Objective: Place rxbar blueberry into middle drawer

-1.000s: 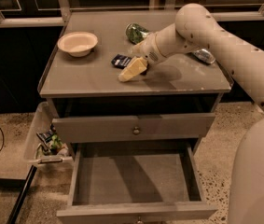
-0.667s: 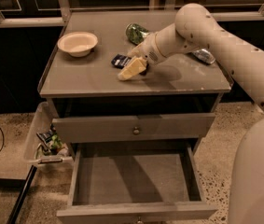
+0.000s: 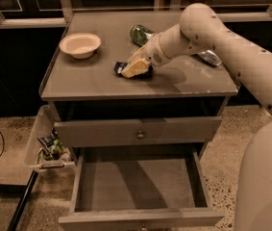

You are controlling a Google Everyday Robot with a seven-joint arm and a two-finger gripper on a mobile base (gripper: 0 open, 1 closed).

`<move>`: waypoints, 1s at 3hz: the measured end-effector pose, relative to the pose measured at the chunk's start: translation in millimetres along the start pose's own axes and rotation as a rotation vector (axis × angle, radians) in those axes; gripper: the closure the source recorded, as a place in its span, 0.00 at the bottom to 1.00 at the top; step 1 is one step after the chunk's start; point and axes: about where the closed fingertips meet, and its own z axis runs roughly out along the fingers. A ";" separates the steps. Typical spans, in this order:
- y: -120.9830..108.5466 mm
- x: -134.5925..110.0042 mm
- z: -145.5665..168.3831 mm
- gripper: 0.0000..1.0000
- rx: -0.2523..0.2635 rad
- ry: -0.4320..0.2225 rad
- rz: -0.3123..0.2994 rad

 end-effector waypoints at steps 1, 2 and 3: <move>0.0 0.0 0.1 1.00 0.000 0.000 0.000; 0.1 0.0 0.1 1.00 0.000 0.000 0.000; 14.6 -1.7 -18.7 1.00 0.020 -0.020 -0.021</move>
Offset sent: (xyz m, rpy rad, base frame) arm 0.0000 0.0000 0.0000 0.0000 0.0000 0.0000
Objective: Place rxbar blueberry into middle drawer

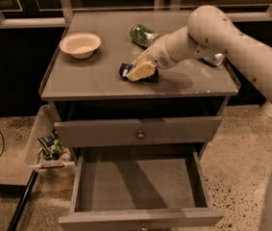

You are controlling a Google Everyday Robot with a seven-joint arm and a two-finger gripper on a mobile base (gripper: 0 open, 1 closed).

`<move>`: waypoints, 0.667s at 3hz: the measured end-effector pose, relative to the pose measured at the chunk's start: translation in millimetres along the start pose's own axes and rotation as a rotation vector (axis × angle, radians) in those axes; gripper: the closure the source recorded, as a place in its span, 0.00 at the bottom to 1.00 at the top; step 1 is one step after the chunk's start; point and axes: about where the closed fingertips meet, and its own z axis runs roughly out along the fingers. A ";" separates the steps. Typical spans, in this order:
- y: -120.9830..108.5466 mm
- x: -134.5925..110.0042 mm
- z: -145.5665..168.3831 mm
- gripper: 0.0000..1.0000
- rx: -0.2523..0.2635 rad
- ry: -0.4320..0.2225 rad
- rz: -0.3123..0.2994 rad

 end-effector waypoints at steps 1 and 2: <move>27.3 -4.8 -47.3 1.00 0.055 -0.027 -0.054; 54.8 2.8 -96.1 1.00 0.125 -0.046 -0.076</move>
Offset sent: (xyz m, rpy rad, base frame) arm -0.1467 -0.0974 0.0655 0.0010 -0.2247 -0.1156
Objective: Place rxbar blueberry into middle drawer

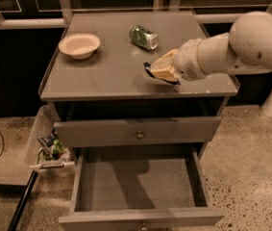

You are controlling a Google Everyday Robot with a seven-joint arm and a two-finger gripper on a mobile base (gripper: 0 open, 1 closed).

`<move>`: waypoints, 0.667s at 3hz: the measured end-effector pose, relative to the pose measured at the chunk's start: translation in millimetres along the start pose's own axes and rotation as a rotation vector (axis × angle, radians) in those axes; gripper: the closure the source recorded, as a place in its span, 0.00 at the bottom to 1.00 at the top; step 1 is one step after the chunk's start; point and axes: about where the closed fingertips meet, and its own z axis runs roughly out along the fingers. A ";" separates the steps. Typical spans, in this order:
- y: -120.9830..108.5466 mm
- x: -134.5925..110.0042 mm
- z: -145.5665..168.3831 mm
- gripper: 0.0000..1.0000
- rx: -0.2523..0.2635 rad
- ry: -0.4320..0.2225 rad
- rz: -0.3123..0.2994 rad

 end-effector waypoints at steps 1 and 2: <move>26.0 18.6 -33.6 1.00 0.065 0.003 0.008; 58.0 51.3 -52.2 1.00 0.126 0.010 0.064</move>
Offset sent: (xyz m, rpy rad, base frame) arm -0.1272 -0.0776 -0.0751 0.0526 -0.0122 -0.2604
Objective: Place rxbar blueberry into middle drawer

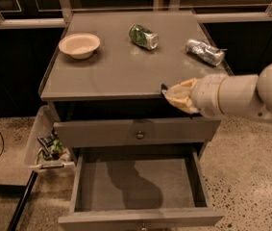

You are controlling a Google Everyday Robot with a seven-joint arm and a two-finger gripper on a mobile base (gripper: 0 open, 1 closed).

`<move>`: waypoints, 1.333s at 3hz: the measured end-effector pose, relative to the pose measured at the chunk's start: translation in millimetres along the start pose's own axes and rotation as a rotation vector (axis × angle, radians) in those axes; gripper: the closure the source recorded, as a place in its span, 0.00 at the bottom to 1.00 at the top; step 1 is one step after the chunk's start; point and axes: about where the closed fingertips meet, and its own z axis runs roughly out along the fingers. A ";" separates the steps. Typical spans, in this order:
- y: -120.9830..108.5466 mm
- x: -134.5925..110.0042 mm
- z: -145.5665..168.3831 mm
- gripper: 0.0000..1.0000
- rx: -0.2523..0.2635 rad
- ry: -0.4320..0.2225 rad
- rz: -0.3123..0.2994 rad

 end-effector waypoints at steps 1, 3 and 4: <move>36.1 35.9 -17.1 1.00 0.072 0.012 0.085; 84.6 74.2 -22.4 1.00 0.095 0.056 0.174; 88.2 78.0 -14.8 1.00 0.079 0.056 0.174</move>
Offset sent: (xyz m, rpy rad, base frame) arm -0.1283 -0.0166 -0.1210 0.0932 0.1432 -0.2758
